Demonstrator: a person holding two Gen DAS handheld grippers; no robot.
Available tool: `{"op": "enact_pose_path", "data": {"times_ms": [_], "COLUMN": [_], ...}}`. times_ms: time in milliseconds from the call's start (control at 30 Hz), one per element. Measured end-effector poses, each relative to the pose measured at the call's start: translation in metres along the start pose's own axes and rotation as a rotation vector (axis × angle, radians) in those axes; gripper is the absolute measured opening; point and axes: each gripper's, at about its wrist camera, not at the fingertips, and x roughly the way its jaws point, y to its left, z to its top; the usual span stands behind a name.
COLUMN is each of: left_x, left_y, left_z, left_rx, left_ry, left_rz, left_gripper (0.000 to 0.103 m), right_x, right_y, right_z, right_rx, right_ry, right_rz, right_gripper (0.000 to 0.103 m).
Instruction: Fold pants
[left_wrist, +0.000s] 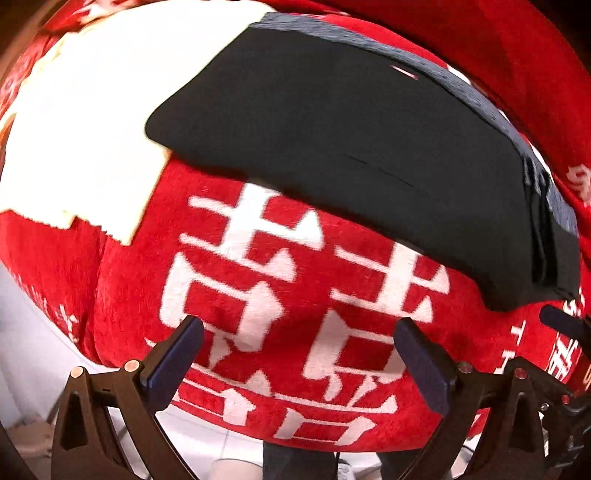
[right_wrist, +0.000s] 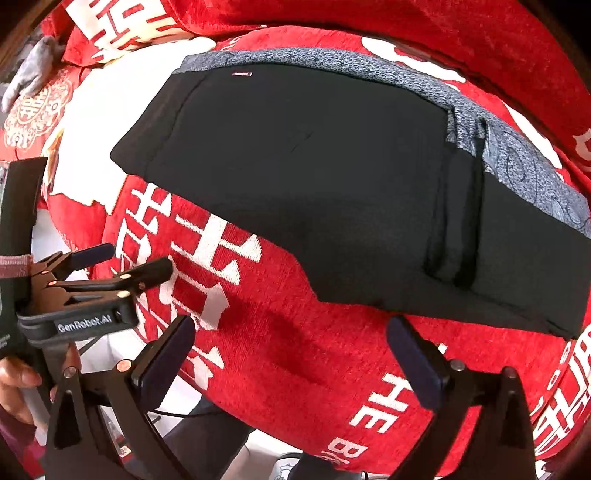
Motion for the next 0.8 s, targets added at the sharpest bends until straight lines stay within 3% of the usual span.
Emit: {"op": "enact_pose_path", "data": {"times_ms": [433, 700, 800], "left_x": [-0.004, -0.001, 0.006], "left_y": [0.029, 0.044, 0.06], "left_z": [0.033, 0.05, 0.051], "left_rx": [-0.066, -0.109, -0.128], "left_ry": [-0.041, -0.057, -0.07], "left_rz": [0.001, -0.036, -0.086], "left_gripper": [0.103, 0.103, 0.103], "right_x": [-0.001, -0.001, 0.002], "right_y": [-0.014, -0.018, -0.019], "right_z": [0.003, 0.0, -0.002], "right_rx": [0.055, 0.08, 0.089], "right_ry": [0.01, 0.004, 0.002], "right_rz": [0.006, 0.02, 0.036], "right_gripper": [0.103, 0.103, 0.103]}}
